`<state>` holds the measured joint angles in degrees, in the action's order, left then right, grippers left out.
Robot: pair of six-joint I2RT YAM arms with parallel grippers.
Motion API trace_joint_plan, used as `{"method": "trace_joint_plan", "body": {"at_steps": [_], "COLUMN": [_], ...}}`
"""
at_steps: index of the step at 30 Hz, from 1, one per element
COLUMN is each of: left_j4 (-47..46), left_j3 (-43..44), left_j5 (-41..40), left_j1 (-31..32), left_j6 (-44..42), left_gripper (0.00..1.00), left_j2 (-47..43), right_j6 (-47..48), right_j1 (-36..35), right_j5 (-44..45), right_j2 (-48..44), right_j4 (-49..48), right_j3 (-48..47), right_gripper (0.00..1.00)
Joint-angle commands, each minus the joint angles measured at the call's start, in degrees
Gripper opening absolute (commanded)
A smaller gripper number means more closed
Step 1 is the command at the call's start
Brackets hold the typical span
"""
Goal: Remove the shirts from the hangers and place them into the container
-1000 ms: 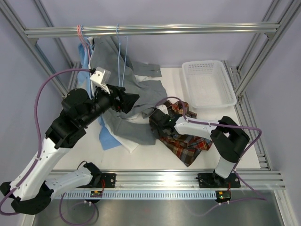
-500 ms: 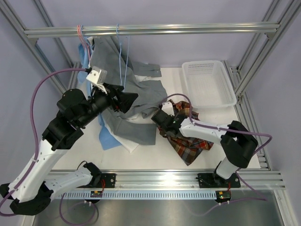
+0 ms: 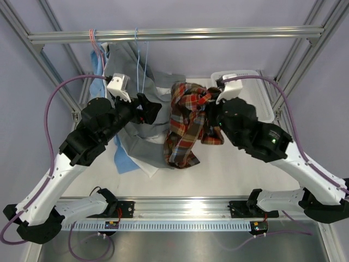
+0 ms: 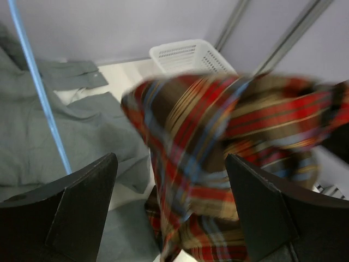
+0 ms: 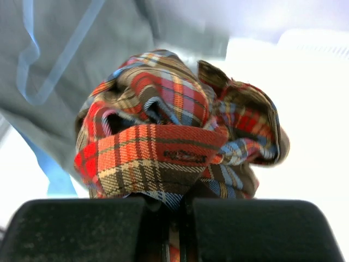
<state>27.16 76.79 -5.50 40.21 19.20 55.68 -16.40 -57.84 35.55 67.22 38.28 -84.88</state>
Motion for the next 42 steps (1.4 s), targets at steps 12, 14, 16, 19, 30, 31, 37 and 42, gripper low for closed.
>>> {"method": "trace_joint_plan", "body": {"at_steps": [12,14,16,19,30,31,37,42], "left_j4": [-0.5,-0.6,-0.6,-0.8,-0.4,-0.2,-0.2,-0.4], "left_j3": [1.9,2.0,2.1,2.0,2.4,2.5,2.3,2.4], "left_j5": [-7.7,-7.3,-6.8,-6.3,-5.4,-5.4,-4.7,-3.4], "left_j1": [0.1,0.1,0.2,0.1,0.1,0.2,0.2,0.1], "left_j6": [3.0,2.9,3.2,3.3,3.4,3.5,3.6,3.8], "left_gripper": [0.91,0.91,0.91,0.91,0.91,0.91,0.91,0.91], "left_j2": [-0.4,0.0,0.2,0.3,-0.6,-0.7,-0.8,-0.7], "right_j6": [16.2,18.7,20.3,21.3,38.9,40.7,49.7,55.7], "right_j1": [14.4,14.9,14.7,14.8,14.8,14.9,15.2,15.7], "right_j5": [3.2,2.2,1.1,0.6,8.3,9.1,10.3,8.6], "right_j2": [3.8,5.5,6.1,7.1,8.6,10.3,14.9,18.2], "right_j4": [-3.0,-2.2,-2.4,-0.7,-10.0,-11.8,-17.8,-22.0], "right_j3": [-20.7,-26.3,-30.9,-37.5,-48.1,-49.0,-55.7,-58.8], "right_gripper": [0.0,0.0,0.0,0.0,0.0,0.0,0.0,0.0]}}
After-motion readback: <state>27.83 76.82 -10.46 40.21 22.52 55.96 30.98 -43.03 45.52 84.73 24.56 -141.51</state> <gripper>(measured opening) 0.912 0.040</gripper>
